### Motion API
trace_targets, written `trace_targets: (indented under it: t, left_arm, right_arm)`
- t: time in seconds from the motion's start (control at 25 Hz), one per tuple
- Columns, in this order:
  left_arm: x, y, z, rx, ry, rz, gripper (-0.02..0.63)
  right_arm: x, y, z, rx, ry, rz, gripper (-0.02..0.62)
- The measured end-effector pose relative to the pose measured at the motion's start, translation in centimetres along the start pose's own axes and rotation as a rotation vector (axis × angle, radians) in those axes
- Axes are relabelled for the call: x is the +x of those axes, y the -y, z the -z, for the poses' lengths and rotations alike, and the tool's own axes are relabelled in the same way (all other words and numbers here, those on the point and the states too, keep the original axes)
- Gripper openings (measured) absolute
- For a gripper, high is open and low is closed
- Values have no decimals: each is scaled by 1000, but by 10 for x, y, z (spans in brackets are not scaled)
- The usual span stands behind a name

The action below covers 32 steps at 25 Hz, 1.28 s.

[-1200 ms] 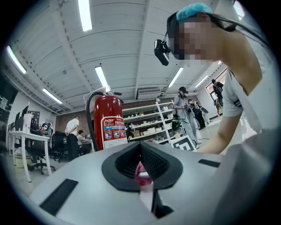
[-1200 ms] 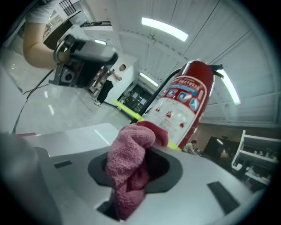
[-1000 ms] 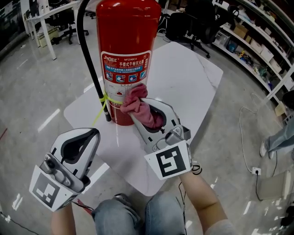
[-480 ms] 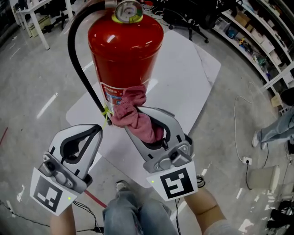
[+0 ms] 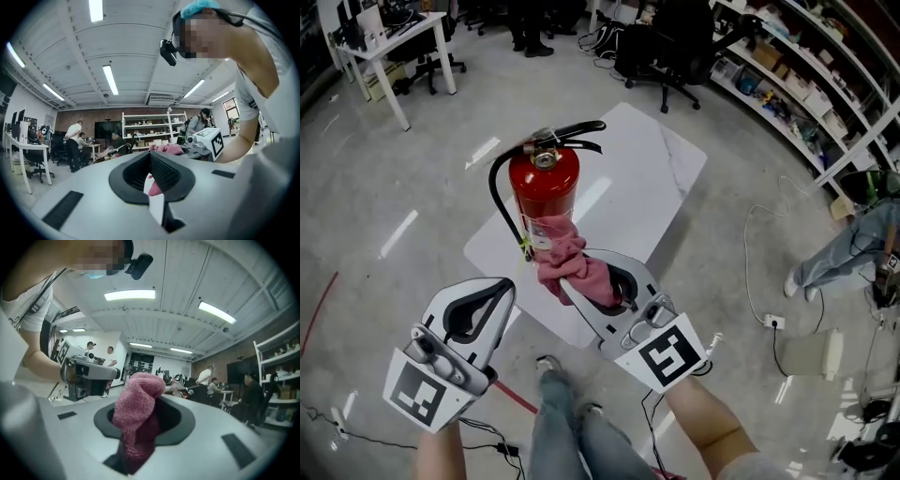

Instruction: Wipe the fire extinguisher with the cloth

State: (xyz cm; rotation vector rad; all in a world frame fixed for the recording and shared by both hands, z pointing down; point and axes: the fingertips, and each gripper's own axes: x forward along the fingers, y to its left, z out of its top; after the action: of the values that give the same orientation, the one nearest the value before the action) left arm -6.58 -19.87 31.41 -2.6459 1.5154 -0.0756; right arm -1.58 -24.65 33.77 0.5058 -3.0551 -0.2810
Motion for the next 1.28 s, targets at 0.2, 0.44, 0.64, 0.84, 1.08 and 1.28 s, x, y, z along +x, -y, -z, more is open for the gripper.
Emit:
trace_targets:
  t: [0.2, 0.44, 0.64, 0.84, 1.08, 1.28]
  left_arm:
    - [-21, 32, -98, -30, -27, -15, 8]
    - [-51, 87, -181, -46, -27, 3, 8]
    - [-82, 104, -217, -50, 16, 23, 8]
    - [-114, 106, -236, -60, 51, 92, 8]
    - [-158, 104, -244, -59, 38, 150, 8]
    - [-183, 100, -265, -71, 86, 177, 8]
  right_arm:
    - [-40, -28, -110, 111, 8, -75, 120]
    - [-88, -59, -208, 157, 57, -116, 124]
    - [-104, -90, -249, 143, 74, -107, 124]
    - [-101, -120, -268, 133, 70, -52, 124]
    - [-93, -156, -284, 139, 87, 31, 124]
    - [-91, -176, -300, 144, 97, 88, 124]
